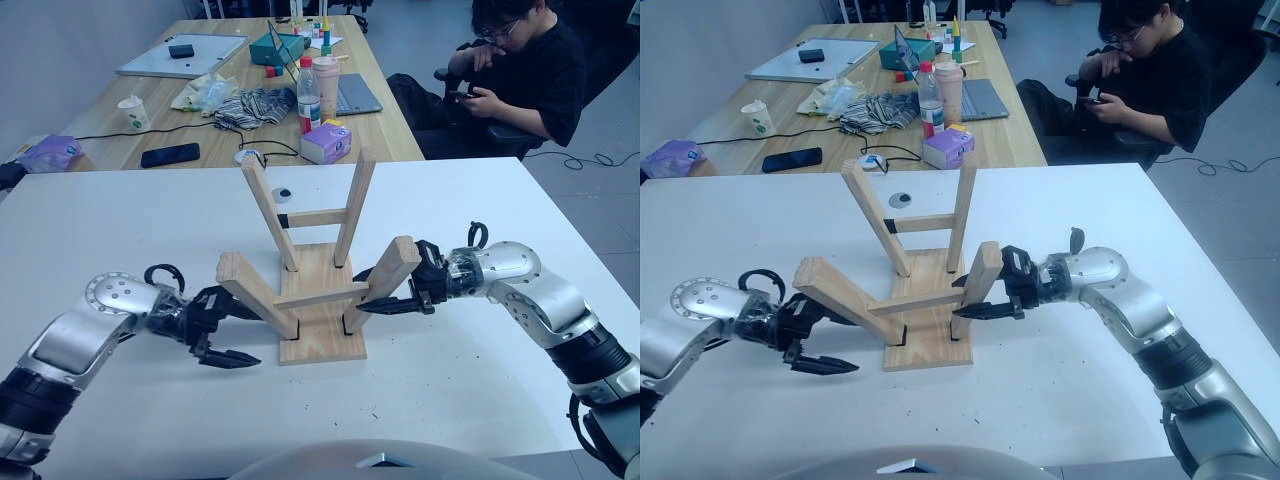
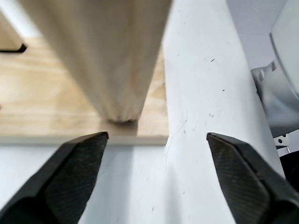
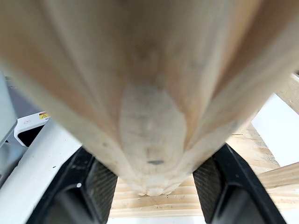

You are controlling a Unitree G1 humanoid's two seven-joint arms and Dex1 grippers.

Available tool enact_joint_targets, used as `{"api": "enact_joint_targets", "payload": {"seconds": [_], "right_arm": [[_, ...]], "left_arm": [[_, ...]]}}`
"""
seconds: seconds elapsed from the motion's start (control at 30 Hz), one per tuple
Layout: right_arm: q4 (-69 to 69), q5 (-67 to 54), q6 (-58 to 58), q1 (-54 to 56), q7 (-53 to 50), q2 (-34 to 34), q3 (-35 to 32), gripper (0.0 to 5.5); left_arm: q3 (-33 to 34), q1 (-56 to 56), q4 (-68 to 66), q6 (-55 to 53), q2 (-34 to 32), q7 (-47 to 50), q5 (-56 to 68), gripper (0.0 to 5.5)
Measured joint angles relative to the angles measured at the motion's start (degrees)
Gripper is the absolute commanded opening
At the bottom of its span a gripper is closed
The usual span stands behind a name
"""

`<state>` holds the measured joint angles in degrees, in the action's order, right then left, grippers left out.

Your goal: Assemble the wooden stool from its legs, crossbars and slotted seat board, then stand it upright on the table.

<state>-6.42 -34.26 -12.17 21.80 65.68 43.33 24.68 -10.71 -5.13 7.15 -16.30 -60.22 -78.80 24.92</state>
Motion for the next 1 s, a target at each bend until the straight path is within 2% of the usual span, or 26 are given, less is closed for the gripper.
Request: {"api": "enact_joint_targets", "payload": {"seconds": [0.1, 0.23, 0.3, 0.4, 0.5, 0.73, 0.93, 1.0], "right_arm": [[0.00, 0.11, 0.00, -0.02, -0.27, 0.01, -0.01, 2.04], [-0.25, 0.22, 0.19, 0.45, -0.51, -0.03, -0.11, 2.04], [-0.22, 0.34, 0.14, 0.08, -0.66, -0.05, 0.04, 2.04], [-0.22, 0.43, 0.14, -0.01, -1.01, -0.21, 0.15, 2.04], [-0.21, 0.45, 0.14, -0.07, -1.10, -0.22, 0.15, 2.04], [-0.25, 0.46, 0.14, -0.39, -1.49, -0.23, 0.17, 2.04], [-0.58, 0.46, 0.14, -1.10, -2.37, -0.25, 0.18, 2.04], [-0.58, 0.46, 0.14, -1.15, -2.45, -0.25, 0.19, 2.04]], "left_arm": [[3.40, -7.37, -8.73, 0.48, -2.65, -2.46, -1.34, 4.15], [8.45, -27.82, -15.43, -4.01, -1.32, 0.35, 1.42, 4.15], [9.08, -39.40, -15.29, -11.05, 2.14, 4.03, 3.50, 4.15], [7.30, -49.22, -9.25, -23.80, 5.92, 7.58, 6.41, 4.15], [1.16, -52.61, -0.31, -36.10, 9.23, 9.02, 8.69, 4.15], [-11.45, -54.91, 10.28, -56.58, 15.24, 13.17, 11.92, 4.15], [-16.73, -54.42, 15.36, -63.03, 17.92, 16.07, 13.59, 4.15], [-18.62, -53.17, 16.55, -63.47, 17.94, 16.92, 13.65, 3.90]]}}
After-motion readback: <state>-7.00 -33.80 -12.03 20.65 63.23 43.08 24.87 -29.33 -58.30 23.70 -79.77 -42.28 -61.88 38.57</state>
